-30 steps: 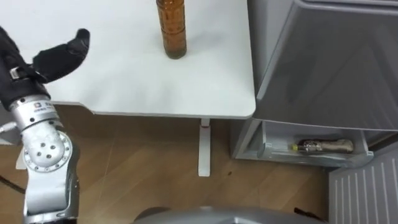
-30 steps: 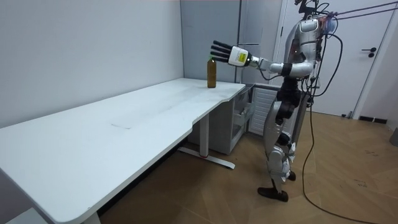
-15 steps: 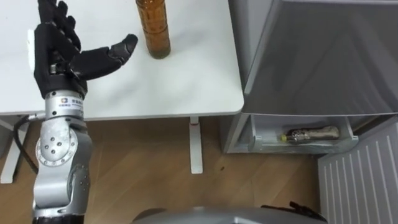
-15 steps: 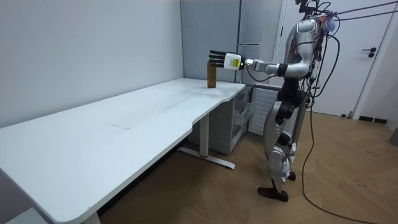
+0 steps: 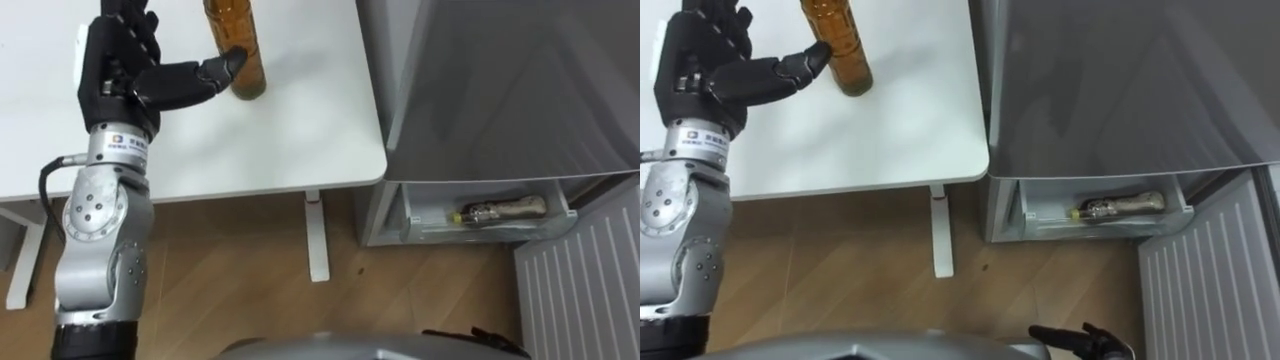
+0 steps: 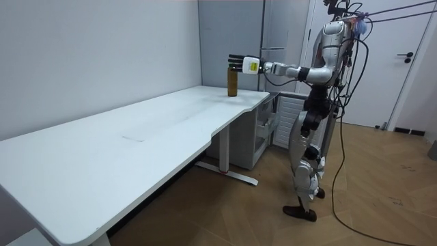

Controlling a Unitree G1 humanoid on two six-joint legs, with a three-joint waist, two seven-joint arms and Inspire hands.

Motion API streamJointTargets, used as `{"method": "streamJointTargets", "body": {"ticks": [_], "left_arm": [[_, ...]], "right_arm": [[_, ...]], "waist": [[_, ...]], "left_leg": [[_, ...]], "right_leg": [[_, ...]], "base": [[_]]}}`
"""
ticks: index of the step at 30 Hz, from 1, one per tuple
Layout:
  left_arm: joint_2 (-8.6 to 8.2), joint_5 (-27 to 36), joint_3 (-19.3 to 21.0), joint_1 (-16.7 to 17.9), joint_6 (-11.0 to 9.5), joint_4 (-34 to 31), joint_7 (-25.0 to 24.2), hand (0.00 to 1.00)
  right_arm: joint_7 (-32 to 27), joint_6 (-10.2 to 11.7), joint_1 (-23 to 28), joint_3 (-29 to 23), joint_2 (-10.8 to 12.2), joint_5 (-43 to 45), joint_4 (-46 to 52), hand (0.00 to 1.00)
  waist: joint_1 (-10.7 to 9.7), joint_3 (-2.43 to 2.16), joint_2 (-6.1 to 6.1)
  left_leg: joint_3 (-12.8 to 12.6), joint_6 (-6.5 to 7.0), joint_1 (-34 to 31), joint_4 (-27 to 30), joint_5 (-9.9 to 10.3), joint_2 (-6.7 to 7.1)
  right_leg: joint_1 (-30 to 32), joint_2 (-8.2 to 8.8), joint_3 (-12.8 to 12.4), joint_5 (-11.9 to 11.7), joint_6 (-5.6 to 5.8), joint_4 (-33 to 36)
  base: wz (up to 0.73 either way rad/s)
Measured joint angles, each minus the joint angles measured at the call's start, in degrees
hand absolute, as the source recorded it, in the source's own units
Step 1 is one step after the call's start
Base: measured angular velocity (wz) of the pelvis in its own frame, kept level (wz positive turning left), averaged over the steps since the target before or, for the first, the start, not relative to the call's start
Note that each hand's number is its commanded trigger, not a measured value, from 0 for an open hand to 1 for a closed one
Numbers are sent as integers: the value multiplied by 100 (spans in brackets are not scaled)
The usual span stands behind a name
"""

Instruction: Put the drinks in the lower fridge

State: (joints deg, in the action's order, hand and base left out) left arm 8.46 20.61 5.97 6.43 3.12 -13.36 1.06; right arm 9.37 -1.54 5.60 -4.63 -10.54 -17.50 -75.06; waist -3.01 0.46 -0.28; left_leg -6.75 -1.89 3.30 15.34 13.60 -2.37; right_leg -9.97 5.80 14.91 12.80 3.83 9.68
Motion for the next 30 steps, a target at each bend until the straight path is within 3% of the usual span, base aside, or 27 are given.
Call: {"method": "streamJointTargets", "body": {"ticks": [5, 10, 13, 18, 21, 26, 30], "left_arm": [[27, -6, 76, -188, 97, 419, -43, 0], [41, -4, 87, -650, 244, 1097, 24, 0], [212, -9, 128, -891, 303, 1258, 79, 0], [251, 1, 333, -1288, 335, 1661, 93, 0], [259, 19, 514, -1340, 423, 1741, 105, 0], [349, 129, 572, -1441, 577, 1899, 117, 0], [498, 233, 570, -1797, 713, 2463, 112, 0]], "right_arm": [[-2, -120, 12, -126, 4, -18, 30, 0], [2, -223, -7, -245, -3, 18, 24, 0], [1, -294, -7, -380, -8, 19, 32, 0], [-55, -350, -7, -474, -28, 21, 28, 0], [-68, -389, -6, -580, -27, 20, 29, 0], [-64, -494, -57, -575, -27, 27, 60, 0], [-55, -584, -45, -570, -34, 8, 127, 0]], "waist": [[-5, 1, 15], [-31, -3, 27], [-154, 7, 74], [-191, 7, 134], [-249, -9, 175], [-302, 0, 141], [-297, 2, 125]], "left_leg": [[-69, 1, 38, 2, 0, -7], [-99, 10, 53, 4, -3, -16], [-120, 12, 62, -7, -2, -16], [-228, 21, 191, -138, -9, -18], [-276, 25, 249, -201, -14, -15], [-350, 25, 280, -218, -16, -15], [-419, 25, 316, -255, -15, -16]], "right_leg": [[-3, 1, -65, -14, -2, 10], [0, -2, -137, -51, -1, 11], [12, -3, -191, -67, -1, 11], [-2, -8, -286, -70, 1, 11], [20, -11, -363, -71, 2, 9], [64, -12, -501, -71, 2, 8], [85, -15, -547, -78, 13, 8]], "base": [[-7], [-4], [-6], [-14], [-12], [-12], [-11]]}}
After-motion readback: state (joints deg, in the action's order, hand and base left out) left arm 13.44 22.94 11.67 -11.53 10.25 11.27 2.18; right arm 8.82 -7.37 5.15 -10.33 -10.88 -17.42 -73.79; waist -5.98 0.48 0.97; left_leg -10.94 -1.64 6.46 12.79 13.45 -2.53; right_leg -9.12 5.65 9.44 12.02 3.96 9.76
